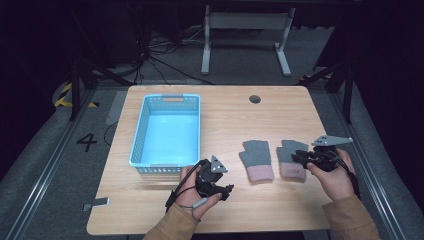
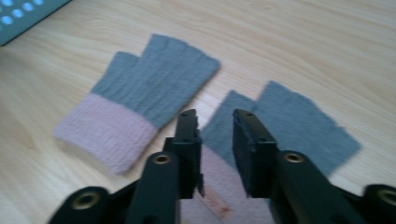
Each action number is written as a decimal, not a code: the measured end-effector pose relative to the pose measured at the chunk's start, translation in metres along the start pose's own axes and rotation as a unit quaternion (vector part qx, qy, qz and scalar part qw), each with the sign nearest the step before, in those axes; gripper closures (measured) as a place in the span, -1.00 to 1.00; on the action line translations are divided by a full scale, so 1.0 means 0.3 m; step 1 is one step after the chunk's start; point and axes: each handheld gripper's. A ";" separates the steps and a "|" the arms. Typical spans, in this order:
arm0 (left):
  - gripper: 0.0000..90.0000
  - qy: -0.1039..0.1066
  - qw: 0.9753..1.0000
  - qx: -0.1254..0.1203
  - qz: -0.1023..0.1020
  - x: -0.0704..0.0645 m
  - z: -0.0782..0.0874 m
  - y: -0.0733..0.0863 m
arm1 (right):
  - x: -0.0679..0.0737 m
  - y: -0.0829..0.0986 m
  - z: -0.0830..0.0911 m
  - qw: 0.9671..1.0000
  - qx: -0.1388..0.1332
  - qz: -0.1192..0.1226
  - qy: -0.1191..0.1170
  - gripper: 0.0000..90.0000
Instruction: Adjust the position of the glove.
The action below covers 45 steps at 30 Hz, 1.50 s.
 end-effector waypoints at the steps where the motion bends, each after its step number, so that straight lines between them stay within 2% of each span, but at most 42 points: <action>1: -0.15 0.000 1.000 -0.002 -0.002 0.004 0.003 0.000 | 0.006 -0.003 -0.005 1.000 0.001 0.000 -0.005 0.65; 4: -0.14 0.004 1.000 -0.009 -0.006 0.007 0.012 0.002 | 0.023 -0.013 -0.025 1.000 -0.008 -0.004 -0.017 0.64; 6: -0.14 0.006 1.000 -0.013 -0.007 0.007 0.020 0.001 | 0.036 -0.021 -0.034 1.000 -0.009 0.003 -0.022 0.67; 10: -0.14 0.004 1.000 -0.018 -0.004 0.006 0.036 0.008 | 0.062 -0.041 -0.045 0.999 -0.017 0.023 -0.034 0.86; 12: -0.14 0.002 1.000 -0.018 -0.001 0.008 0.043 0.014 | 0.077 -0.049 -0.051 0.999 -0.008 0.031 -0.038 0.98; 13: -0.14 0.001 1.000 -0.019 -0.001 0.008 0.046 0.017 | 0.085 -0.053 -0.056 0.998 0.003 0.035 -0.042 0.99; 16: -0.14 0.003 1.000 -0.020 0.000 0.007 0.054 0.026 | 0.111 -0.065 -0.081 0.998 0.013 0.046 -0.051 1.00; 19: -0.14 0.000 1.000 -0.020 0.003 0.010 0.060 0.034 | 0.130 -0.080 -0.118 0.997 0.021 0.045 -0.063 1.00; 26: -0.15 -0.002 1.000 -0.019 0.005 0.013 0.067 0.039 | 0.210 -0.151 -0.221 0.992 0.033 0.068 -0.096 1.00; 32: -0.16 0.002 1.000 -0.015 0.003 0.019 0.056 0.041 | 0.266 -0.150 -0.280 0.990 0.056 0.083 -0.101 1.00; 38: -0.17 0.001 1.000 -0.016 0.003 0.018 0.054 0.039 | 0.279 -0.156 -0.316 0.989 0.061 0.085 -0.102 1.00; 45: -0.17 0.000 1.000 -0.008 0.006 0.022 0.052 0.050 | 0.274 -0.153 -0.369 0.991 0.065 0.078 -0.092 1.00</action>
Point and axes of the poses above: each handheld gripper's, and its own axes: z roughly backward along the jaws, y roughly out of its underside, x roughly to its left
